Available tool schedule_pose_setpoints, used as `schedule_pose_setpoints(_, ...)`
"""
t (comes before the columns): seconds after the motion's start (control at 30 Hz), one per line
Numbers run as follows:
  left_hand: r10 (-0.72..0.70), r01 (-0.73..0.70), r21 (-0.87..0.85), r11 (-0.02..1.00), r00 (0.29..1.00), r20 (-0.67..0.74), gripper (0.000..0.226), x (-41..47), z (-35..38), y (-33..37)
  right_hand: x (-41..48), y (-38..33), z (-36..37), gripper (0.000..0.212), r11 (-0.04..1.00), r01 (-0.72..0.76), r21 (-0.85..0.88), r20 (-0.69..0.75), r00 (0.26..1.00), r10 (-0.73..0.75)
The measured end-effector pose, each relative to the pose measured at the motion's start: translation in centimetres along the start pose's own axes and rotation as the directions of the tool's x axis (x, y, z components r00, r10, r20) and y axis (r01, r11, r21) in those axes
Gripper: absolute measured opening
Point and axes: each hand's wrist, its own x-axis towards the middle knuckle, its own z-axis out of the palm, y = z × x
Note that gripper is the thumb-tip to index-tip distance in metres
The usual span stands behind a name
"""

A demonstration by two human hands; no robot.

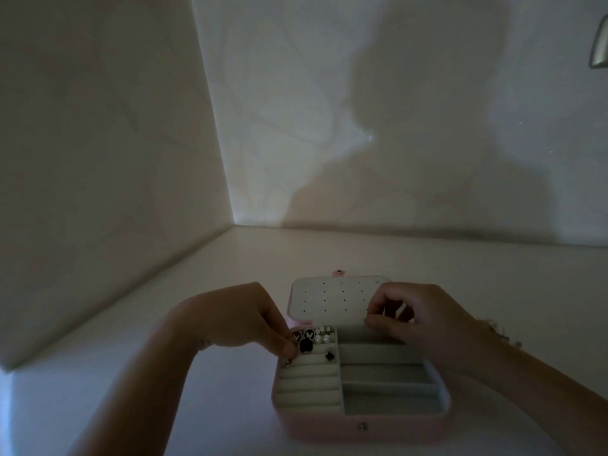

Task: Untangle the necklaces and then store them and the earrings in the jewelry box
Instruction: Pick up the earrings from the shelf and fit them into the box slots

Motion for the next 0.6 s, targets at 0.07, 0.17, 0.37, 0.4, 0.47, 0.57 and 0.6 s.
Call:
schedule_pose_setpoints(0.07, -0.004, 0.003, 0.045, 0.999, 1.0, 0.016, 0.012, 0.15, 0.11, -0.21, 0.07, -0.01, -0.05, 0.014, 1.0, 0.009, -0.009, 0.007, 1.0, -0.009)
schedule_pose_setpoints(0.17, -0.002, 0.0, 0.103, 0.995, 1.0, 0.017, 0.011, 0.48, 0.25, -0.39, 0.13, 0.06, -0.03, 0.011, 1.0, 0.01, -0.003, 0.006, 1.0, -0.01)
schedule_pose_setpoints(0.37, 0.03, -0.025, 0.176, 0.984, 0.999, -0.024, 0.013, 0.58, 0.46, 0.01, 0.08, 0.22, -0.12, 0.014, 0.999, 0.024, -0.024, 0.011, 1.0, -0.023)
schedule_pose_setpoints(0.4, 0.03, -0.025, 0.187, 0.982, 0.999, -0.022, 0.01, 0.63, 0.49, 0.15, 0.09, 0.2, -0.13, 0.015, 0.999, 0.027, -0.033, 0.015, 1.0, -0.027)
schedule_pose_setpoints(0.47, 0.028, -0.018, 0.207, 0.978, 0.999, -0.044, 0.01, 0.64, 0.57, 0.35, 0.11, 0.16, -0.13, 0.017, 0.999, 0.03, -0.039, 0.018, 0.999, -0.029)
schedule_pose_setpoints(0.57, 0.011, 0.007, 0.255, 0.967, 0.998, -0.069, 0.027, 0.72, 0.72, 0.27, 0.1, 0.19, -0.1, 0.018, 0.999, 0.029, -0.034, 0.009, 1.0, -0.029)
schedule_pose_setpoints(0.6, 0.008, 0.007, 0.268, 0.963, 0.998, -0.055, 0.029, 0.76, 0.8, 0.23, 0.1, 0.2, -0.07, 0.018, 0.999, 0.03, -0.03, 0.01, 1.0, -0.03)
